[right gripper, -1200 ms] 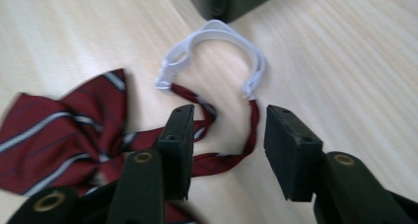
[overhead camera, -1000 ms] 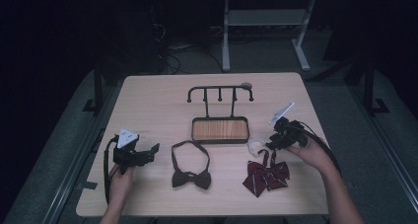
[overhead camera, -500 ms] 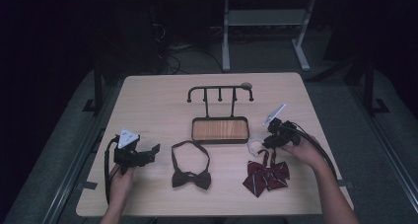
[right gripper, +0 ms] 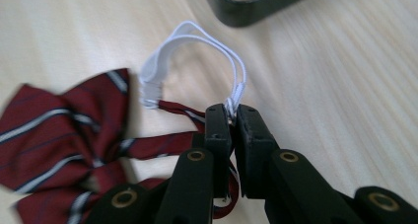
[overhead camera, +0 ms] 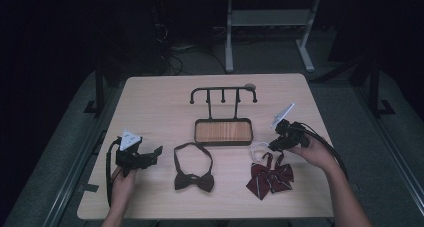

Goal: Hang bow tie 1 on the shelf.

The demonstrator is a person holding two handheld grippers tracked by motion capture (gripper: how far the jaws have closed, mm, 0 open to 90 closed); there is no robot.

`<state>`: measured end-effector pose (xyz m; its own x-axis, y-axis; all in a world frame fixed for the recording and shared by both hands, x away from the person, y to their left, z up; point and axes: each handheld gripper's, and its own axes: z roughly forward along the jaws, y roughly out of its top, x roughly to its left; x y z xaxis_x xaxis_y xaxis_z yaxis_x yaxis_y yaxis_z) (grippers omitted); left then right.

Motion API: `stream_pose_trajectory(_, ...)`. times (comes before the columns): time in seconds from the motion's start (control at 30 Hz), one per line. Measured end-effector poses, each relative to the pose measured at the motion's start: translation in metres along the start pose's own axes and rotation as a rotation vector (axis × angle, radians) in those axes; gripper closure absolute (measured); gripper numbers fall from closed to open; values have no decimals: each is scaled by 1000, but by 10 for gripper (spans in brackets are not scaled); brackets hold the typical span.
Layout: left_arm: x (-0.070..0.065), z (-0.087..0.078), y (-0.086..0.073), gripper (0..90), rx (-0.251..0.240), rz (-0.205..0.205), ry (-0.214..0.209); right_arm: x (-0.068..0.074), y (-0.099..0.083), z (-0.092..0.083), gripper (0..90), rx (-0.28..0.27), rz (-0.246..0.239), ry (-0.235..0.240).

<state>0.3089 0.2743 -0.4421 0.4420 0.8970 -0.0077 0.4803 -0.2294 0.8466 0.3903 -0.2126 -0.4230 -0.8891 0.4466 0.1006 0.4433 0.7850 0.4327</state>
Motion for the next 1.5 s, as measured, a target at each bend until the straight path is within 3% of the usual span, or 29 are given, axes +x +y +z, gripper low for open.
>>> stream_pose_trajectory(0.2,-1,-2,1,140,3,25,-31,9,5,-17,845,-15,-44,25)
stream_pose_trajectory(0.3,-2,-4,2,140,4,45,-9,12,6,-26,846,-37,-59,51)
stream_pose_trajectory(0.6,-1,-2,2,140,22,28,-8,16,9,-44,849,-46,-79,79)
stream_pose_trajectory(0.73,-2,-3,2,140,14,47,-15,17,11,-52,849,-71,-92,91)
stream_pose_trajectory(1.1,-1,-2,2,140,24,38,-24,23,24,-73,850,-80,-125,87)
stream_pose_trajectory(1.27,-3,-3,2,140,17,62,-26,25,31,-82,851,-79,-139,83)
stream_pose_trajectory(1.5,-2,-2,2,140,24,51,-25,28,42,-94,851,-80,-158,54)
